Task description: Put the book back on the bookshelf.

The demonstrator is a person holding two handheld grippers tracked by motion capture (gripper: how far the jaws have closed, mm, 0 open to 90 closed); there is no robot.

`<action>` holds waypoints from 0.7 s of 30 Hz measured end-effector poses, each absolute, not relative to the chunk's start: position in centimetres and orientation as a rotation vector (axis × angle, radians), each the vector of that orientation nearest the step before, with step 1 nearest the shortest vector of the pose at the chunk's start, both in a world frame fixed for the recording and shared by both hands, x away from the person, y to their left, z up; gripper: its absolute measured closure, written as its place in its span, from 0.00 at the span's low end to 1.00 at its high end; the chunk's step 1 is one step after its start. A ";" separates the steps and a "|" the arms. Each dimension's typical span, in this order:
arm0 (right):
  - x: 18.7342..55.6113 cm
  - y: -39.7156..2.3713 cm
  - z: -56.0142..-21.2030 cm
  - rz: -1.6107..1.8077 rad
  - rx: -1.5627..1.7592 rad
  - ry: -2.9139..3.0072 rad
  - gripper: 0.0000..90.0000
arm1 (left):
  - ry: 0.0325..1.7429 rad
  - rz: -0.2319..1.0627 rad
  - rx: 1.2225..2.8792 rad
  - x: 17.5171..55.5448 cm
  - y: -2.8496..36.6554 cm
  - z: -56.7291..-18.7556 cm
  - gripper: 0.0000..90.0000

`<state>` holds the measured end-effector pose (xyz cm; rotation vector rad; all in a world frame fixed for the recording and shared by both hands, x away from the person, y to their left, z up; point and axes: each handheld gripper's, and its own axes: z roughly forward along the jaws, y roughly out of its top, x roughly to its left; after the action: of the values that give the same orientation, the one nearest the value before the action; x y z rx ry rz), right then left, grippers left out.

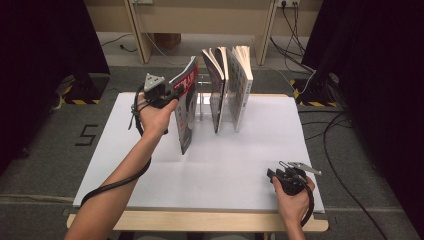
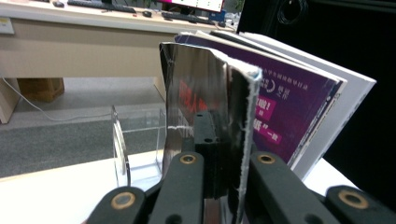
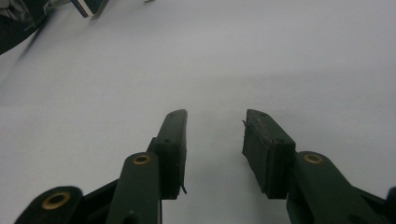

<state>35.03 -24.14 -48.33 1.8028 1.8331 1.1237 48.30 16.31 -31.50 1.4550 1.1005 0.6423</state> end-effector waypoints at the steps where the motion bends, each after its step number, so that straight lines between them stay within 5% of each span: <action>1: 35.0 -24.1 -48.3 1.125 1.809 1.830 0.66 | 1.093 0.654 1.456 48.3 16.3 -31.4 0.96; 21: 35.0 -24.3 -48.3 1.120 1.805 1.827 0.66 | 1.043 0.833 1.366 51.4 16.6 -31.1 0.96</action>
<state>35.01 -24.34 -48.29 1.8050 1.8270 1.1203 51.43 16.56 -31.07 1.3655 1.0430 0.8328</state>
